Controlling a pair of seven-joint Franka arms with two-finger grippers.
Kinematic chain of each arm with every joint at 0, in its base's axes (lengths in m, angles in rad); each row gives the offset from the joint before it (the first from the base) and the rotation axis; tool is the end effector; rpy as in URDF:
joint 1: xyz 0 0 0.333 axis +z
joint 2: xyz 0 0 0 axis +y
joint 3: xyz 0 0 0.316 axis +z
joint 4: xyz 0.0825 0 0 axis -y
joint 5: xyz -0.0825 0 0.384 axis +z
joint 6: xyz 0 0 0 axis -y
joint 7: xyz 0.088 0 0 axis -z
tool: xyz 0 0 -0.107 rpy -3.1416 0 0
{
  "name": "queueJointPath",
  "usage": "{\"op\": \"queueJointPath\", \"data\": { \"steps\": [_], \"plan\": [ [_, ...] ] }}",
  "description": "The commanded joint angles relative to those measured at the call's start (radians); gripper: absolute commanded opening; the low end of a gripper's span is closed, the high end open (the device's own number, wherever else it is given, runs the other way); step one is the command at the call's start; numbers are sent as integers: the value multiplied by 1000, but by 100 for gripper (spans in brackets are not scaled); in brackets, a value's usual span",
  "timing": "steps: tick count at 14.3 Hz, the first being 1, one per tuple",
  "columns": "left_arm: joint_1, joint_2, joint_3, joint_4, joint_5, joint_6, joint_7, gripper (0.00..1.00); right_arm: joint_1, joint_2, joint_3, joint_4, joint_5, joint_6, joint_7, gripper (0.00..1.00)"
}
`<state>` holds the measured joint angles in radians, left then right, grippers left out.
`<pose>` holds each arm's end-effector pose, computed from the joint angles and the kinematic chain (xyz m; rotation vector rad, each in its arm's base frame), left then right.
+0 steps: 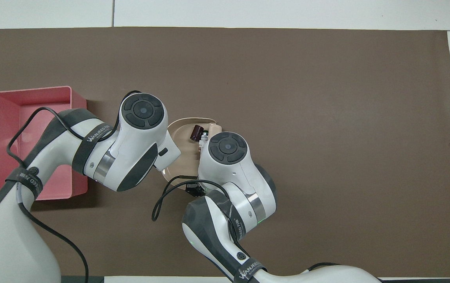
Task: Clean e-waste and dump in bin
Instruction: 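Sweep the component into the dustpan with the brush in the right gripper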
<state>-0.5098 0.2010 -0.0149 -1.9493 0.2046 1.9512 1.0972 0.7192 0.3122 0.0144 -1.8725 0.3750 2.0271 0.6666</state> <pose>0.5057 -0.2767 0.3638 -1.9635 2.2740 0.3636 0.4389 0.4233 0.3385 -2.9460 0.1872 0.4921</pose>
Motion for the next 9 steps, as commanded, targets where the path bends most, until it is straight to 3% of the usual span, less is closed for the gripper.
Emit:
{"op": "queueJointPath", "data": {
  "steps": [1,9],
  "plan": [
    [-16,-12,9,-22,12,23,1,0,-1,18,6,29,56,15,17,0],
    [-10,-12,7,-23,12,25,9,0,9,24,2,42,19,-39,27,0]
  ]
}}
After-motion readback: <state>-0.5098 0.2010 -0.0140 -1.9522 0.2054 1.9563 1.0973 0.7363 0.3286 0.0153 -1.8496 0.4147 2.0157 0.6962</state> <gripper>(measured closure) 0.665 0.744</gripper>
